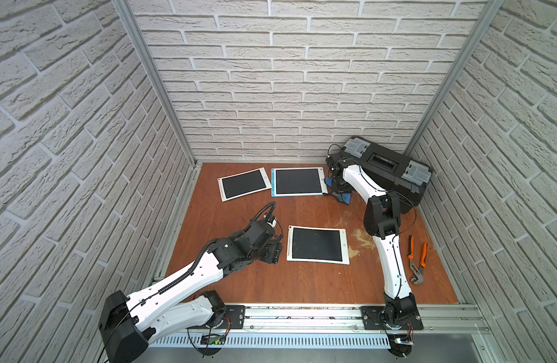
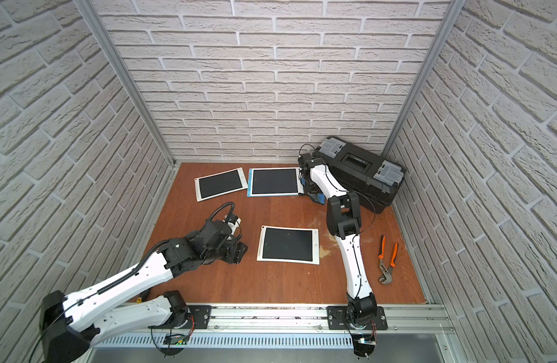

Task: Wipe the drawing tablet
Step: Place the cleaning item at the center of the board.

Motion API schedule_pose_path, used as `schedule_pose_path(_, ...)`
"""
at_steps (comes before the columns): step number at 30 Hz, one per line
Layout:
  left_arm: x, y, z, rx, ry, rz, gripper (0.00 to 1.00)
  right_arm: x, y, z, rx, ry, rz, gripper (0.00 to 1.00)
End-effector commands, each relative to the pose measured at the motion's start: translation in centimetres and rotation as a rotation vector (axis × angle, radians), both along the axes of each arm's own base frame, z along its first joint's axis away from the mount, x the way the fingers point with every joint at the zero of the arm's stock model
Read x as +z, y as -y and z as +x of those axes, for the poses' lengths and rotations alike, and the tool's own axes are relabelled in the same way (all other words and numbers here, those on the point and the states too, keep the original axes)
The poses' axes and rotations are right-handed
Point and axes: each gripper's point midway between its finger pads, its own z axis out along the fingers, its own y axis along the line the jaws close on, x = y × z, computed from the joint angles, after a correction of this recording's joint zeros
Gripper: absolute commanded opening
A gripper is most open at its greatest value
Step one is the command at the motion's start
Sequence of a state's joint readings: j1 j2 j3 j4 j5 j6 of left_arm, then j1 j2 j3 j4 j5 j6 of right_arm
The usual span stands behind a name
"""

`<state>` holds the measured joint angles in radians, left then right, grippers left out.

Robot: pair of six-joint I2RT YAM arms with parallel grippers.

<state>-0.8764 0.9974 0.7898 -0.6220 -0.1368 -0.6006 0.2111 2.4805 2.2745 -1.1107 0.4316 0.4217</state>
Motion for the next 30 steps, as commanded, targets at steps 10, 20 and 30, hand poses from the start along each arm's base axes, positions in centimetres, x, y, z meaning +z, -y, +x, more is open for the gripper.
schedule_pose_path(10, 0.4, 0.3, 0.2, 0.01, 0.011, -0.022, 0.76, 2.2, -1.3, -0.9, 0.037, 0.069, 0.15, 0.61)
schedule_pose_path(20, 0.6, -0.1, -0.2, 0.007, 0.022, -0.035, 0.76, 7.8, -1.8, -2.2, 0.054, 0.2, 0.21, 0.97)
schedule_pose_path(30, 0.7, -0.6, -0.6, 0.009, 0.037, -0.048, 0.76, 5.8, -0.9, -5.0, -0.053, 0.145, 0.211, 0.98)
